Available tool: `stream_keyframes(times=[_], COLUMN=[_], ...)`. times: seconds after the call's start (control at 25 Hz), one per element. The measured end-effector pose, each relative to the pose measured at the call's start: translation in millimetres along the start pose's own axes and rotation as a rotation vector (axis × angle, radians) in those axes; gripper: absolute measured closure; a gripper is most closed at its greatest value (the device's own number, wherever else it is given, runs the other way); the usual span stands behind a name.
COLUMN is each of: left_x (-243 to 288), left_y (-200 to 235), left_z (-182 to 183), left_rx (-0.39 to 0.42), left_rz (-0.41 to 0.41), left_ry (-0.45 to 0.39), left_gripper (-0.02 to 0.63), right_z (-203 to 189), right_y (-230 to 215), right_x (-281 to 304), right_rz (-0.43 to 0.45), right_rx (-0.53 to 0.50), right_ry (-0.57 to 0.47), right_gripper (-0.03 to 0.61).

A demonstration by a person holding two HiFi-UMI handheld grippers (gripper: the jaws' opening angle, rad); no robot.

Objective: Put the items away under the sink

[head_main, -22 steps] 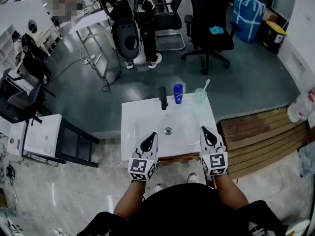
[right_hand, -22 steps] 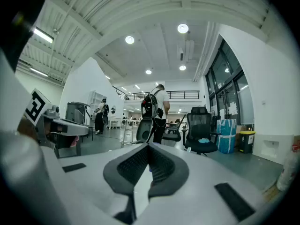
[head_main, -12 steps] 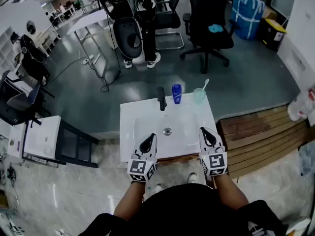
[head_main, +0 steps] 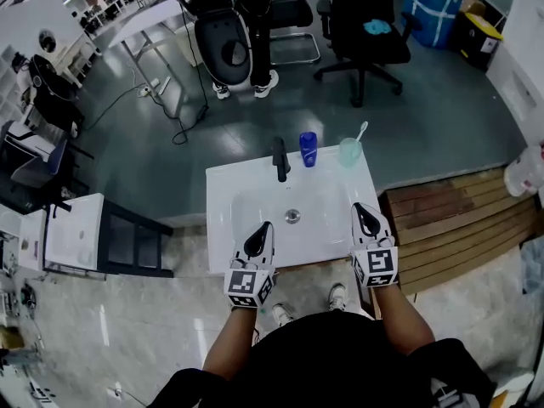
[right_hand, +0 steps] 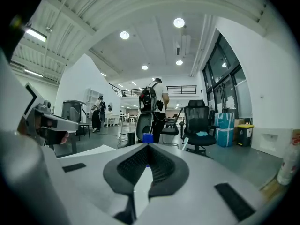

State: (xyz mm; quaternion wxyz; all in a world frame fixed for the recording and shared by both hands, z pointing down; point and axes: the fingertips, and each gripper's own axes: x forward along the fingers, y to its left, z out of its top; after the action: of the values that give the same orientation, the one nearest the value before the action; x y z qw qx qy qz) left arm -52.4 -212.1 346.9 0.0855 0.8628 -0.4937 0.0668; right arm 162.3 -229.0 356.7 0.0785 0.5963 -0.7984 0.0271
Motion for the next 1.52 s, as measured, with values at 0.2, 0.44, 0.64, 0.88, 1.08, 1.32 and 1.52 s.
stream_keyframes(times=[0.2, 0.44, 0.64, 0.88, 1.08, 1.32, 1.52], left_x=[16, 38, 51, 54, 52, 45, 42], left_y=[5, 8, 10, 10, 10, 11, 12], left_z=[-18, -31, -47, -67, -81, -93, -104], left_rx=[-0.012, -0.014, -0.006, 0.02, 0.02, 0.02, 0.013], left_rz=[0.017, 0.035, 0.05, 0.061, 0.066, 0.074, 0.099], left_ry=[0.036, 0.069, 0.101, 0.165, 0.204, 0.239, 0.263], left_gripper=[0.594, 0.594, 0.594, 0.594, 0.594, 0.594, 0.594], right_z=[-28, -54, -78, -100, -123, -126, -120], right_y=[-18, -42, -62, -84, -96, -107, -107], right_x=[30, 68, 104, 154, 188, 216, 223], right_rz=[-0.004, -0.014, -0.012, -0.005, 0.013, -0.003, -0.018], right_rx=[0.011, 0.004, 0.006, 0.023, 0.061, 0.049, 0.009], right_ry=[0.051, 0.105, 0.145, 0.178, 0.238, 0.237, 0.211], right_gripper=[0.566, 0.543, 0.465, 0.327, 0.225, 0.204, 0.209])
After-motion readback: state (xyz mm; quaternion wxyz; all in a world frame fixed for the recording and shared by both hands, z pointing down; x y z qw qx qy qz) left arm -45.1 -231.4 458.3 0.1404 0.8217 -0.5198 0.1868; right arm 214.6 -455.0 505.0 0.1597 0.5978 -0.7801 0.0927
